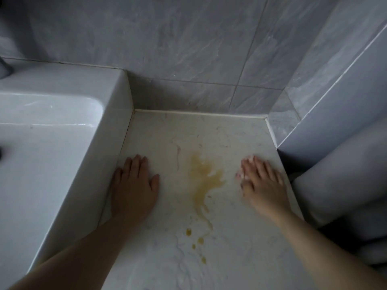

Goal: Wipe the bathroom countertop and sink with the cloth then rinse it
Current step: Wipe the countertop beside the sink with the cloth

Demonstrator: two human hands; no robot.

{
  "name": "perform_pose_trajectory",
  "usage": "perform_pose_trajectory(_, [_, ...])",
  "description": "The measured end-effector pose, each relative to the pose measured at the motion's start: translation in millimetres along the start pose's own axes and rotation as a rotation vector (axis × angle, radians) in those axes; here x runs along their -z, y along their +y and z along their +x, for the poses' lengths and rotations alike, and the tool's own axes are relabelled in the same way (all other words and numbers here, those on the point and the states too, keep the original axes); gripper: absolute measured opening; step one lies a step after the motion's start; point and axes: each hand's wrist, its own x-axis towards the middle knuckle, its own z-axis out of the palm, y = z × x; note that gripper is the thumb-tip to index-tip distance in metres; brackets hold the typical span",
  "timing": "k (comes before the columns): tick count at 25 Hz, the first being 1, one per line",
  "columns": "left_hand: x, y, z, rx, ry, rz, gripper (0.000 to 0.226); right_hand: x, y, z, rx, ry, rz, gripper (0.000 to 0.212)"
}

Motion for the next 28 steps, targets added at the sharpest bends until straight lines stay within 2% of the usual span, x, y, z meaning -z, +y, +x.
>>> perform_pose_trajectory(2, [1,-5,-17,-0.047,-0.019,0.019,0.063,-3,-1,-54,0.094,0.001,0.001,0.055])
perform_pose_trajectory(4, [1,-9,-36,-0.081,-0.021,0.047,0.064,-2,7,-53,0.082,-0.019,-0.026,0.054])
perform_pose_trajectory(7, [2,-11,-51,-0.066,-0.063,0.058,0.072,8,3,-2,-0.126,-0.047,-0.031,0.059])
perform_pose_trajectory(9, [1,-10,-48,-0.071,-0.039,0.076,0.068,8,-12,34,-0.326,-0.115,0.085,0.057])
perform_pose_trajectory(10, [0,-9,-46,-0.072,-0.039,0.081,0.066,5,-25,44,-0.364,-0.122,0.099,0.057])
perform_pose_trajectory(14, [1,-9,-48,-0.062,-0.035,0.080,0.065,-3,-76,58,-0.182,-0.111,0.073,0.053])
perform_pose_trajectory(18, [2,-9,-47,-0.060,-0.021,0.100,0.065,-1,-113,84,-0.045,-0.198,0.118,0.053])
perform_pose_trajectory(23, [0,-12,-47,-0.077,-0.002,0.115,0.064,3,-111,72,0.341,-0.230,0.056,0.051])
perform_pose_trajectory(25, [0,-12,-48,-0.084,0.000,0.120,0.064,6,-82,65,0.336,-0.214,0.019,0.052])
perform_pose_trajectory(28, [-1,-12,-48,-0.078,0.008,0.104,0.065,8,-42,61,0.096,-0.188,0.017,0.057])
